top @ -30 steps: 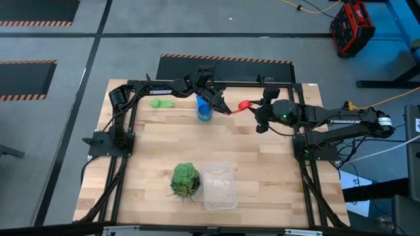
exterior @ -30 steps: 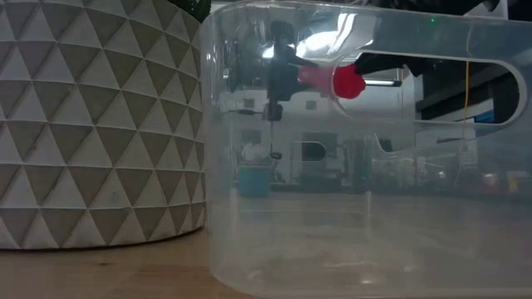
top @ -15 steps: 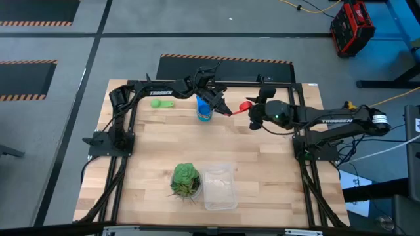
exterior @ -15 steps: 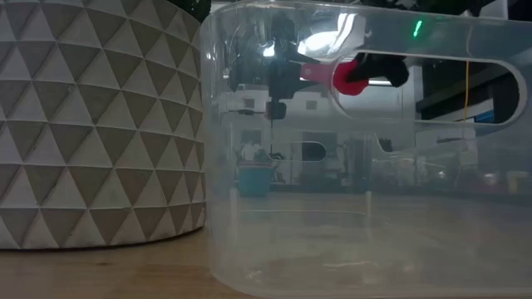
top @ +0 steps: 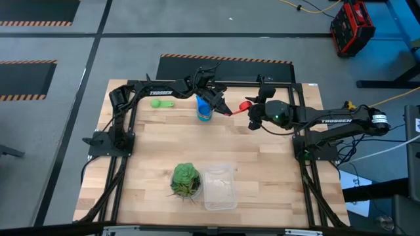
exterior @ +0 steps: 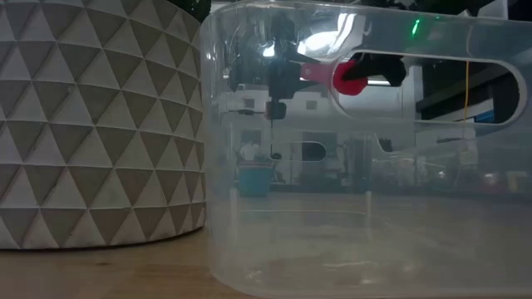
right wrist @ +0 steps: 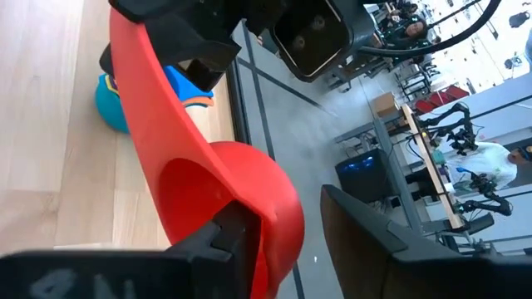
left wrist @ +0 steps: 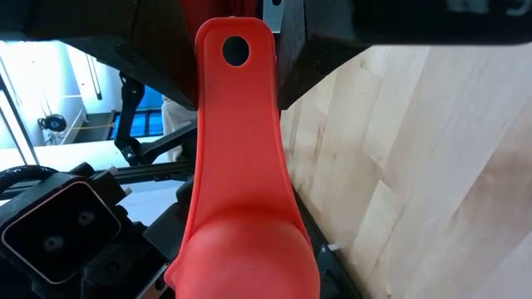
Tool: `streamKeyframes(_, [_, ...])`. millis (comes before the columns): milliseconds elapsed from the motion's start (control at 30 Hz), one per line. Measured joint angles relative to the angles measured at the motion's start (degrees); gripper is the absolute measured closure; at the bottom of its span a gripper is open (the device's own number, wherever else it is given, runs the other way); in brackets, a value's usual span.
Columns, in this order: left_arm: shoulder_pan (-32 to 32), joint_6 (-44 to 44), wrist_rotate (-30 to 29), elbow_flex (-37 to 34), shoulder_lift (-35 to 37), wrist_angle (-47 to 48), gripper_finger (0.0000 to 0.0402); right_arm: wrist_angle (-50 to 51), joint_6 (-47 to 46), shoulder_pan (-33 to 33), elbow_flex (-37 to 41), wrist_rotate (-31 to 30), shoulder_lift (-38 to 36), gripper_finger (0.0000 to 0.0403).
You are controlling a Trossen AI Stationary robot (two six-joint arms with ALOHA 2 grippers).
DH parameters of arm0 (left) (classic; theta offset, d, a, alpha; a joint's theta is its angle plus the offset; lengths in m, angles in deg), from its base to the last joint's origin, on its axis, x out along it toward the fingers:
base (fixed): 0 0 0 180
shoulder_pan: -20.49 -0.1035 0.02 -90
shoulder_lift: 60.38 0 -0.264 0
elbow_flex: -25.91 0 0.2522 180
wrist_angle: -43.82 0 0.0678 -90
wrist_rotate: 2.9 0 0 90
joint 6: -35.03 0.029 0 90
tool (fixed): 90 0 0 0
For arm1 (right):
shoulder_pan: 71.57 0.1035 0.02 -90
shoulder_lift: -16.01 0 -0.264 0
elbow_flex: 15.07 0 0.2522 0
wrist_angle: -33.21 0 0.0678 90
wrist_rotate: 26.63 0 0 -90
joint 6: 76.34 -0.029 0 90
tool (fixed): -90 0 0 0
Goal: Nest measuring cups in basket
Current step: Stack the red measuring cup on top of the blue measuring cup
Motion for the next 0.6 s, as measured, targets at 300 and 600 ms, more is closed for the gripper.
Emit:
streamKeyframes(300, [0.0, 0.0, -0.1, 0.0, 0.0, 0.0, 0.0260, 0.0, 0.0, 0.0, 0.0, 0.1, 0.0, 0.0275])
streamKeyframes(600, [0.0, 0.0, -0.2, 0.0, 0.0, 0.0, 0.0260, -0.1, 0.0, 0.0, 0.0, 0.1, 0.0, 0.0277])
